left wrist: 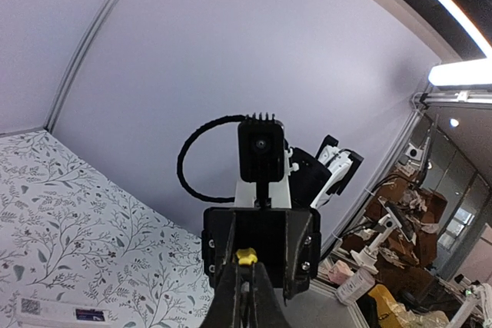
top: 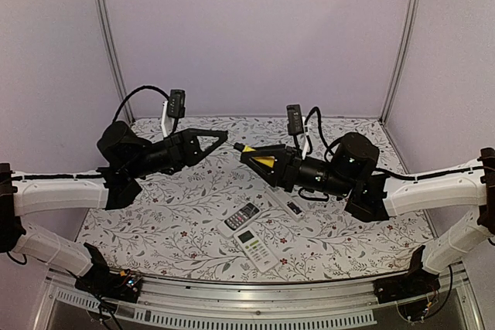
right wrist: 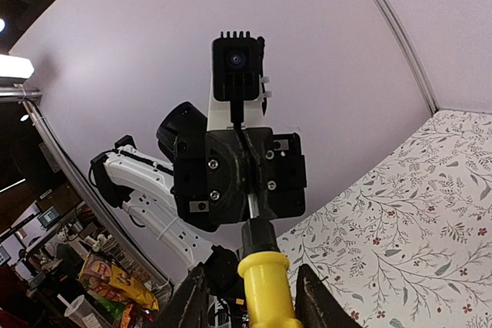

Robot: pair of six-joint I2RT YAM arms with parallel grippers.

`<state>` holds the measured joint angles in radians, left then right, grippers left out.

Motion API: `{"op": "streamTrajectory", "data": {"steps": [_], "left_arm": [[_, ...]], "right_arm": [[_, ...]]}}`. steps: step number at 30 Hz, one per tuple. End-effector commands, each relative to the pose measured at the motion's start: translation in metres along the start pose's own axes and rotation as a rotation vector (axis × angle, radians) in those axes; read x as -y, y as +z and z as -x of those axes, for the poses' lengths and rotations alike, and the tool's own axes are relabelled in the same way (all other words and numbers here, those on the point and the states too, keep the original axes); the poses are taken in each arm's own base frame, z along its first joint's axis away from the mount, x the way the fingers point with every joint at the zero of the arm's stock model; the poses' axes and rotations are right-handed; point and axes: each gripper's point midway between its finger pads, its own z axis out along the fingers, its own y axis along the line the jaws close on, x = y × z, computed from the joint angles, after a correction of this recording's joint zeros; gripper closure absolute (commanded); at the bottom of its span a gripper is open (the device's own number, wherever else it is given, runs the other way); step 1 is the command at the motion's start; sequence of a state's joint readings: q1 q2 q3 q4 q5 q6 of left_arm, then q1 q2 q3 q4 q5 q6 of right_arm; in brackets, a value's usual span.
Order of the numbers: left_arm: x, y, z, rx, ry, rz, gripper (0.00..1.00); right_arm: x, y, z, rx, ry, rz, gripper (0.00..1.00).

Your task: Unload the batteries from the remote control

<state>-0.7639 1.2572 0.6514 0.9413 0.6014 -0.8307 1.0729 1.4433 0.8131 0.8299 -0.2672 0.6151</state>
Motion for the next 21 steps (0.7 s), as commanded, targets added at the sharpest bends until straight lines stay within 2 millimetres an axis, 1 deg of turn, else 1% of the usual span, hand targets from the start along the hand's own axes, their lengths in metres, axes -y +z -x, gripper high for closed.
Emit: {"op": "streamTrajectory", "data": {"steps": [1,5,10,11,12,13,14,15,16,17,18,21], "left_arm": [[-0.002,0.006,-0.006,-0.02,0.002,0.002,1.0],[-0.004,0.006,-0.009,-0.026,-0.004,0.006,1.0],[-0.009,0.005,-0.013,-0.034,-0.016,0.021,1.0],[-0.012,0.005,-0.015,-0.039,-0.019,0.033,0.92],[-0.015,0.004,-0.016,-0.044,-0.021,0.048,0.8],[-0.019,0.003,-0.018,-0.053,-0.025,0.067,0.62],[-0.024,0.003,-0.019,-0.061,-0.025,0.091,0.42],[-0.031,0.001,-0.02,-0.073,-0.03,0.125,0.26],[-0.039,-0.002,-0.022,-0.087,-0.035,0.165,0.17],[-0.048,-0.004,-0.022,-0.104,-0.041,0.206,0.12],[-0.058,-0.007,-0.025,-0.129,-0.049,0.252,0.1],[-0.083,-0.012,-0.032,-0.237,-0.045,0.353,0.08]], "right_arm": [[-0.007,0.002,0.011,0.036,-0.01,0.014,0.65],[-0.007,-0.001,0.013,0.052,-0.013,0.011,0.73],[-0.001,-0.007,0.011,0.065,-0.011,-0.022,0.89],[0.004,-0.01,0.009,0.064,-0.008,-0.046,0.92],[0.01,-0.013,0.007,0.067,-0.007,-0.076,0.96],[0.014,-0.017,0.008,0.071,-0.006,-0.105,1.0],[0.022,-0.021,0.005,0.067,-0.004,-0.145,1.0],[0.029,-0.025,0.003,0.054,-0.008,-0.195,1.0],[0.036,-0.029,0.003,0.04,-0.011,-0.248,1.0],[0.047,-0.034,0.0,0.021,-0.021,-0.318,1.0],[0.057,-0.041,-0.001,0.001,-0.03,-0.393,1.0],[0.091,-0.069,-0.008,-0.079,-0.065,-0.616,1.0]]}}
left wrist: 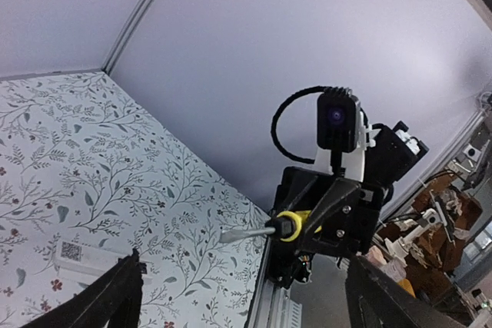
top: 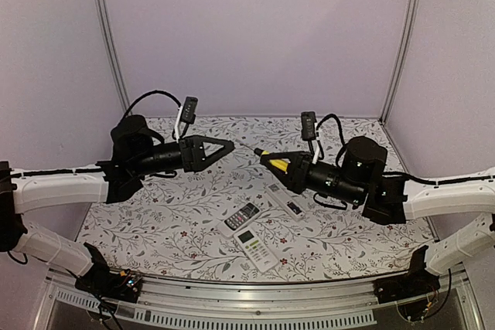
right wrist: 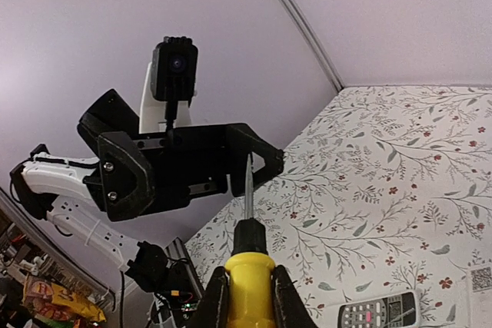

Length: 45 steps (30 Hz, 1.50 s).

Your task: Unload the batteries from the remote control

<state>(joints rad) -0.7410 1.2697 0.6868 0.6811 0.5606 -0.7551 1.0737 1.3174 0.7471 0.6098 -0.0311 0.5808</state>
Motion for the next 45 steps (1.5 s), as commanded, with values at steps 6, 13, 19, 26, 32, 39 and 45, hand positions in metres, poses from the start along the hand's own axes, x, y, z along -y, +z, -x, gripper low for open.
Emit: {"op": "streamTrajectory", "data": {"steps": [6,13,19,26,32,39,45], "left_arm": [[-0.083,0.011,-0.038,-0.422,0.027,0.335,0.09],[-0.127,0.038,-0.065,-0.564,0.024,0.391,0.09],[-0.165,0.071,-0.09,-0.642,-0.019,0.407,0.09],[-0.208,0.094,-0.105,-0.683,-0.017,0.459,0.09],[-0.232,0.109,-0.119,-0.705,-0.03,0.47,0.09],[-0.239,0.121,-0.14,-0.727,-0.101,0.411,0.1],[-0.23,0.124,-0.152,-0.743,-0.135,0.36,0.1]], "right_arm": [[0.128,-0.076,-0.028,-0.247,-0.073,-0.627,1.0],[0.164,-0.121,-0.056,-0.385,-0.008,-0.808,1.0],[0.175,-0.137,-0.081,-0.425,0.086,-0.859,1.0],[0.185,-0.156,-0.107,-0.448,0.213,-0.932,1.0],[0.185,-0.159,-0.127,-0.486,0.279,-0.914,1.0],[0.181,-0.148,-0.141,-0.499,0.324,-0.847,1.0],[0.184,-0.134,-0.148,-0.508,0.321,-0.833,1.0]]}}
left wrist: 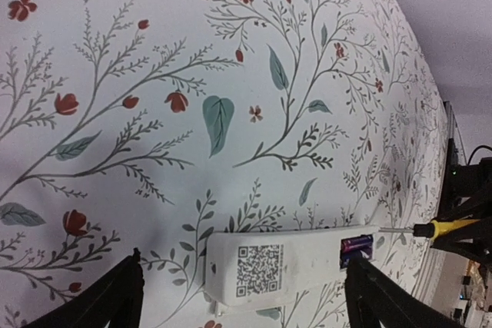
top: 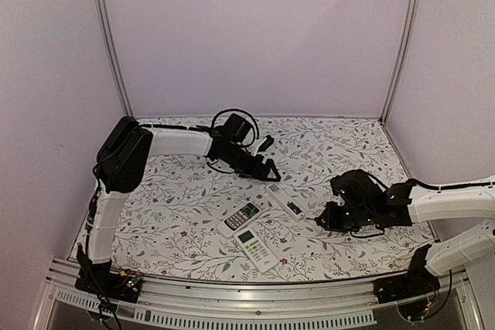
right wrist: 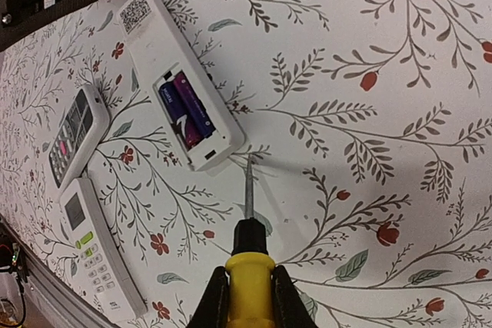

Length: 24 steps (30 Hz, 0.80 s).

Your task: Unload the batteries from the remote control

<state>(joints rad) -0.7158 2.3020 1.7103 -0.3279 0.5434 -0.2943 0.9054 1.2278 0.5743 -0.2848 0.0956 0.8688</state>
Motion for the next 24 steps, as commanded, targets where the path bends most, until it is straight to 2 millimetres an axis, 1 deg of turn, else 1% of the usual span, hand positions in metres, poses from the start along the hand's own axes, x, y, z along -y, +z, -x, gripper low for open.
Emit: {"op": "streamTrajectory", "data": {"steps": [1,5,10,16,19,24], "left_arm": [[0.022,0.007,-0.005,-0.018,-0.001,-0.092,0.1],[0.032,0.011,-0.016,-0.042,-0.017,-0.138,0.1],[0.043,0.009,-0.032,-0.074,-0.031,-0.172,0.1],[0.056,-0.011,-0.046,-0.076,-0.041,-0.17,0.1],[0.065,-0.019,-0.062,-0.084,-0.038,-0.175,0.1],[0.079,-0.028,-0.084,-0.104,0.025,-0.188,0.1]], "right_arm": [[-0.015,0.007,0.004,0.01,0.005,0.048,1.0],[-0.02,0.011,0.01,0.025,0.004,0.043,1.0],[-0.022,0.012,0.018,0.056,0.003,0.038,1.0],[-0.028,0.013,0.029,0.091,-0.009,0.034,1.0],[-0.031,0.015,0.034,0.102,-0.03,0.026,1.0],[-0.024,0.021,0.04,0.114,-0.055,-0.018,1.0]]}}
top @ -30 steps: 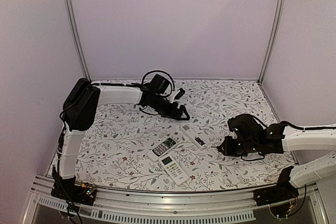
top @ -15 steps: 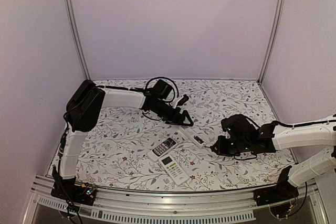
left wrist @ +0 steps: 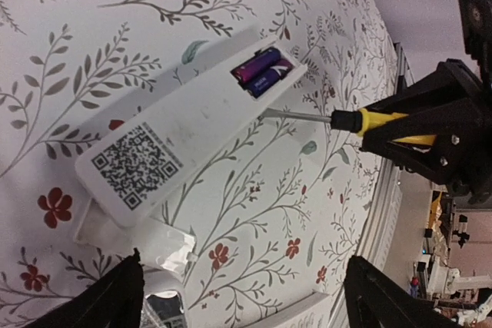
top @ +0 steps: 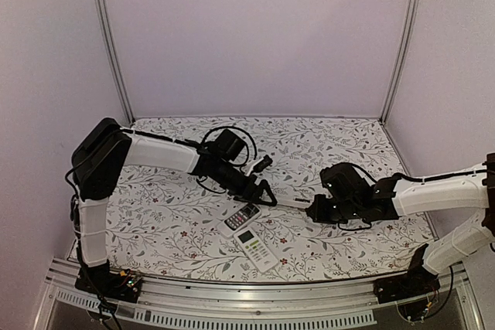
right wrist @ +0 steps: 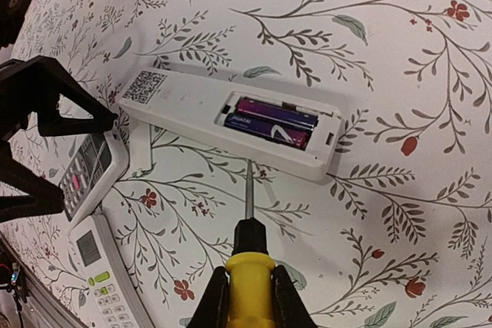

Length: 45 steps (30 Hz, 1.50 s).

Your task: Unload the batteries from the remote control

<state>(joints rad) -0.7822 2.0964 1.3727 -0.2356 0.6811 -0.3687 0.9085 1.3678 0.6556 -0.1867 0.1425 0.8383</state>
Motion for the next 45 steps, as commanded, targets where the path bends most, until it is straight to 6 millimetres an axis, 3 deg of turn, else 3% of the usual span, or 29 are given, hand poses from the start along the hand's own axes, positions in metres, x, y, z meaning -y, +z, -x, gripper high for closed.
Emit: {"op": "streamTrajectory", "data": {"steps": [1,6,12,17,24,30,37,40,45], "left_arm": [[0.025,-0.003,-0.014,-0.007,0.095,-0.032,0.1],[0.025,-0.012,-0.016,0.001,0.181,0.033,0.1],[0.013,-0.021,0.016,0.07,0.29,0.18,0.08],[0.003,-0.007,0.029,0.06,0.365,0.203,0.08],[-0.008,0.018,0.043,0.035,0.509,0.201,0.06],[-0.023,0.034,0.039,0.0,0.571,0.221,0.06],[-0.009,0.038,0.022,-0.025,0.639,0.204,0.04],[-0.012,0.039,0.013,-0.038,0.67,0.256,0.08],[-0.011,0.041,0.009,-0.046,0.711,0.307,0.24]], "right_arm": [[0.0,0.004,0.017,0.053,-0.032,-0.028,1.0],[0.001,-0.004,0.023,0.066,-0.056,-0.051,1.0],[0.003,-0.032,0.032,0.119,-0.05,-0.03,1.0],[0.014,-0.052,0.038,0.176,-0.031,-0.039,1.0],[0.022,-0.057,0.038,0.192,-0.015,-0.04,1.0],[0.023,-0.061,0.036,0.2,-0.002,-0.017,1.0],[0.026,-0.065,0.034,0.211,0.013,-0.005,1.0],[0.025,-0.065,0.034,0.21,0.013,-0.005,1.0],[0.024,-0.065,0.035,0.213,0.012,-0.002,1.0]]}}
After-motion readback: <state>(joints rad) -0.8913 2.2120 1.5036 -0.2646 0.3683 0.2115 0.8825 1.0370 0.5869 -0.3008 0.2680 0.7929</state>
